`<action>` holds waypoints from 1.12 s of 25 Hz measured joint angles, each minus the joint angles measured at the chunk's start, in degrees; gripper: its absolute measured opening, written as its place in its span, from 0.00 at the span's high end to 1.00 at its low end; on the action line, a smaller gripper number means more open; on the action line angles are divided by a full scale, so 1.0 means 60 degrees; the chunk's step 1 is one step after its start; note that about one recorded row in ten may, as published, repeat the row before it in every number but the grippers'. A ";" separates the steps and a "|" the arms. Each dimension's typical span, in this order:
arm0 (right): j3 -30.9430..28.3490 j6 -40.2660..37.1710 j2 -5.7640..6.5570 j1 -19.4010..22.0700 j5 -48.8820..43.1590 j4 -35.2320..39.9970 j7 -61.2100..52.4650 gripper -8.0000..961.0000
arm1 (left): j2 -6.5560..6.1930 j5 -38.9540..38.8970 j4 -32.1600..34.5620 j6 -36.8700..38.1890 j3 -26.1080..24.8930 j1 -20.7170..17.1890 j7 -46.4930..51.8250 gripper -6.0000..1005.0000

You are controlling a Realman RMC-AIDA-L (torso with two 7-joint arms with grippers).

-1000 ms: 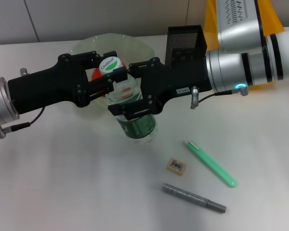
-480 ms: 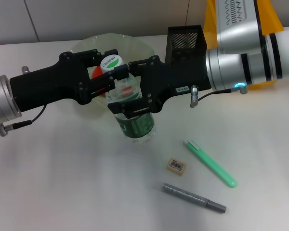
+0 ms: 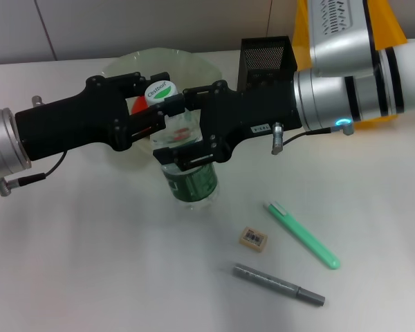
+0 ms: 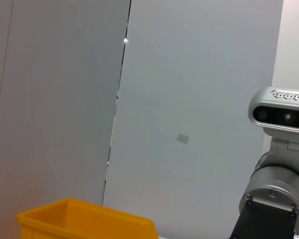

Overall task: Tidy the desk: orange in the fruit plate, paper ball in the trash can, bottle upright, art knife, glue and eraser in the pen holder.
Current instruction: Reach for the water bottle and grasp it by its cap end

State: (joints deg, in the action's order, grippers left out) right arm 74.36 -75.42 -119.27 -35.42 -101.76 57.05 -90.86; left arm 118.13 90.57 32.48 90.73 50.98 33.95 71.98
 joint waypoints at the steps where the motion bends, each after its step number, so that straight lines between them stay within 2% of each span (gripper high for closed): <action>1: 0.0000 0.0012 0.0000 -0.0001 0.0000 0.0000 0.0001 0.21 | -0.0006 0.0000 0.0004 -0.0008 0.0000 0.0006 0.0001 0.57; 28: 0.0000 -0.0017 0.0015 -0.0074 -0.0654 0.0556 -0.1461 0.21 | -0.0016 -0.0003 0.0007 -0.0096 -0.0016 0.0023 0.0000 0.56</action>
State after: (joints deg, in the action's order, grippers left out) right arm 74.36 -75.52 -119.18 -35.86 -105.68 60.38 -99.63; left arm 118.03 90.55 32.52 90.16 50.88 34.09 71.98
